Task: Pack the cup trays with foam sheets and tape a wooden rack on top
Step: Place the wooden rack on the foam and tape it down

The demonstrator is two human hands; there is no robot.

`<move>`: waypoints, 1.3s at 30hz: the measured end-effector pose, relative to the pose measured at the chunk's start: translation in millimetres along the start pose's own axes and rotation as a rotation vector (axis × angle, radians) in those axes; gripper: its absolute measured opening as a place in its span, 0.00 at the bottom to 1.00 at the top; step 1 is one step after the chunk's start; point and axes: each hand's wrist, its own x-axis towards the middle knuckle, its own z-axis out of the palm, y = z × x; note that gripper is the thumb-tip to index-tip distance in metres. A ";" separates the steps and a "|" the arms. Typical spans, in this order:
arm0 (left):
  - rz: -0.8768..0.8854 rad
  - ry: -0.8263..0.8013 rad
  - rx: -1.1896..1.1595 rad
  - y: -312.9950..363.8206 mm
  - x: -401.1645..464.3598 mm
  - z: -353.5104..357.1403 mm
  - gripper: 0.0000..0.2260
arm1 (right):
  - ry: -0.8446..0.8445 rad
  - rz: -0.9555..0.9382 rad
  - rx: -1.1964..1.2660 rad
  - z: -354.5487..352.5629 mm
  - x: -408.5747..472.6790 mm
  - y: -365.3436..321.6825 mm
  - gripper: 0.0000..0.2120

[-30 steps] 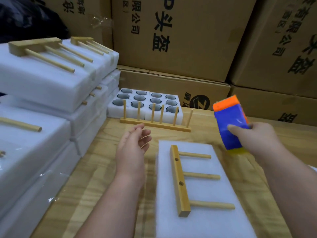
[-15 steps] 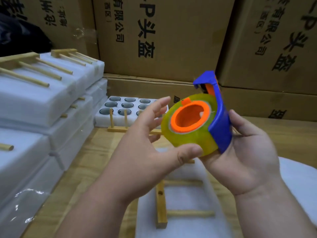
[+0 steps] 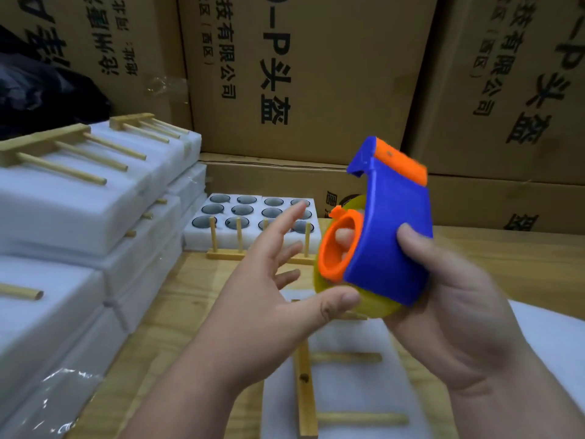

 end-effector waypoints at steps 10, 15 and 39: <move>0.085 0.249 -0.329 8.5 7.8 -27.9 0.25 | 0.081 -0.496 -1.414 -31.8 2.3 9.7 0.11; 0.189 0.165 -0.125 12.5 1.1 -30.5 0.19 | 0.007 -0.536 -1.457 -28.5 5.3 12.2 0.13; 0.058 0.214 0.117 30.5 0.7 -28.8 0.06 | -0.161 -0.307 -1.610 -28.8 -8.5 -17.1 0.20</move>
